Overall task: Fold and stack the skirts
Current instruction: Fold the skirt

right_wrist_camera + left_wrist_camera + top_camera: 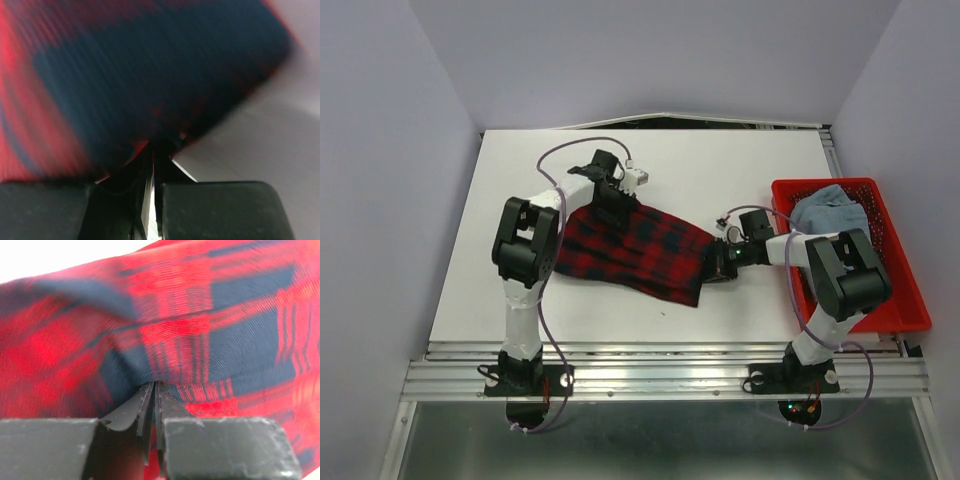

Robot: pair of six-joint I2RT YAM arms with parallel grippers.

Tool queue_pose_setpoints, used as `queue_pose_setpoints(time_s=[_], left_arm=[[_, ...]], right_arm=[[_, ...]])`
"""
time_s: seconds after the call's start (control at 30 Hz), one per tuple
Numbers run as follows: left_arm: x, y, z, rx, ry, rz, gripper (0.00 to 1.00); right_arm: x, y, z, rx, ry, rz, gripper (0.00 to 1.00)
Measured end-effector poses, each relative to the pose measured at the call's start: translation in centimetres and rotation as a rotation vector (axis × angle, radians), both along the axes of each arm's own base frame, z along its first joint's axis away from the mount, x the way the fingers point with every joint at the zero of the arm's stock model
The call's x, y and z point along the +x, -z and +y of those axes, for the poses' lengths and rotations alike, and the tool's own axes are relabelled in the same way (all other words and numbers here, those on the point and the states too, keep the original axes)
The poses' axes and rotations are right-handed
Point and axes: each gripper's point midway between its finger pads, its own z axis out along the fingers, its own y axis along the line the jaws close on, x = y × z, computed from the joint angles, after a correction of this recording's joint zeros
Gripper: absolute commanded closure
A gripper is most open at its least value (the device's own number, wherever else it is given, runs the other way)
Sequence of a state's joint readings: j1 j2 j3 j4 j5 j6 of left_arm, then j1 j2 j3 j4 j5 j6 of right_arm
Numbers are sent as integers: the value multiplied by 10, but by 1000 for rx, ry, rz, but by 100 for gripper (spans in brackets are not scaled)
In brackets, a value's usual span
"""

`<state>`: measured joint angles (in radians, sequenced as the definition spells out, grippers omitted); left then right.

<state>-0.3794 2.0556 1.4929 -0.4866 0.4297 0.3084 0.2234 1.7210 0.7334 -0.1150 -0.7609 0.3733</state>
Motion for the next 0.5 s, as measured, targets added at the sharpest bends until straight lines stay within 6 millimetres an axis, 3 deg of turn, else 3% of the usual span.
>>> queue_pose_setpoints(time_s=[0.03,0.1,0.23,0.4,0.43,0.5], left_arm=[[19,-2,-5,-2,-4,-36,82],[39,-4,-10,-2,7,-84,82],[54,-4,-12,21,68,-150,78],[68,-6,-7,90,190,-266,74],[72,-7,-7,100,221,-295,72],[75,-10,-7,110,262,-326,68]], right_arm=[[-3,-1,4,4,-20,-2,87],[-11,-3,12,19,-59,2,85],[-19,-21,17,18,-112,-33,71],[-13,-75,9,0,-185,-196,71],[-7,-97,9,2,-202,-246,68],[1,-122,9,2,-222,-320,64]])
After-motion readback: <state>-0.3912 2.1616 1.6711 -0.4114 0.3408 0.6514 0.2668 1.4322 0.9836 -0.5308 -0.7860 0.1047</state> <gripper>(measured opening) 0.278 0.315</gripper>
